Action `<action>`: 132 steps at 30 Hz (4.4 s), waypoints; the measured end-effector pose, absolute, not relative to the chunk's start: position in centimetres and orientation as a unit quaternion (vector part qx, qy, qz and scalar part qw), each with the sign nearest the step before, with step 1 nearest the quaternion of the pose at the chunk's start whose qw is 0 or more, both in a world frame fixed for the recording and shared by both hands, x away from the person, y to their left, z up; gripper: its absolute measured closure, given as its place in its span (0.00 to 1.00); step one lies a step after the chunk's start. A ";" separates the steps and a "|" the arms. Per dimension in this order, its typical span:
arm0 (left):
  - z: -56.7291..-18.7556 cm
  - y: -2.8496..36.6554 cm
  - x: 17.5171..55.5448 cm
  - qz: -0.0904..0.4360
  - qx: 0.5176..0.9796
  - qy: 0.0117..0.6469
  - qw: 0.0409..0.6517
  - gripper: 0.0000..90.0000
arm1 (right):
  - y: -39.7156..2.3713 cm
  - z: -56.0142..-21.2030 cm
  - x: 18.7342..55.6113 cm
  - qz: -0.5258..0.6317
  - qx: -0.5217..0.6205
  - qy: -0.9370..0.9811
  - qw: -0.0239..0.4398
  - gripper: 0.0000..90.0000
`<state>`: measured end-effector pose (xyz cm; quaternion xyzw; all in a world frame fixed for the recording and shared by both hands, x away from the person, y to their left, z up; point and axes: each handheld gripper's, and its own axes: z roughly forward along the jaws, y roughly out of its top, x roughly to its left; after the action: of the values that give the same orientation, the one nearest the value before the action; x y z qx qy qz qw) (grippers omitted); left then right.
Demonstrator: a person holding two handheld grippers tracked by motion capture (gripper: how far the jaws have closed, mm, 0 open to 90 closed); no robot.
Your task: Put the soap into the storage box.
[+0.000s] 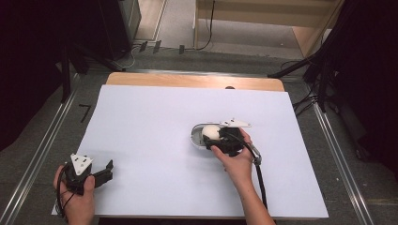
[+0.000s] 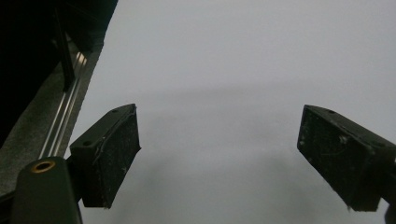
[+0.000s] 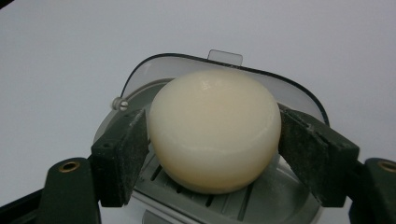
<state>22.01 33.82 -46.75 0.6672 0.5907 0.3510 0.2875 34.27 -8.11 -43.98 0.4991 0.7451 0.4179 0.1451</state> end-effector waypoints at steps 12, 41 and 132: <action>-46.8 33.8 22.0 0.351 0.668 0.590 0.287 0.16 | -9.9 -42.4 33.1 0.446 0.490 0.731 0.164 0.28; -46.8 33.7 22.0 0.354 0.670 0.588 0.282 0.16 | -17.8 -44.3 31.1 0.442 0.539 0.694 0.181 0.30; -46.8 33.6 22.0 0.360 0.669 0.587 0.278 0.16 | -36.3 -48.7 23.3 0.416 0.632 0.613 0.229 0.25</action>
<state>22.00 33.61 -46.77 0.6695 0.5874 0.3597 0.2782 23.25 -36.34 -48.66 0.6320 0.6126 0.4159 0.2288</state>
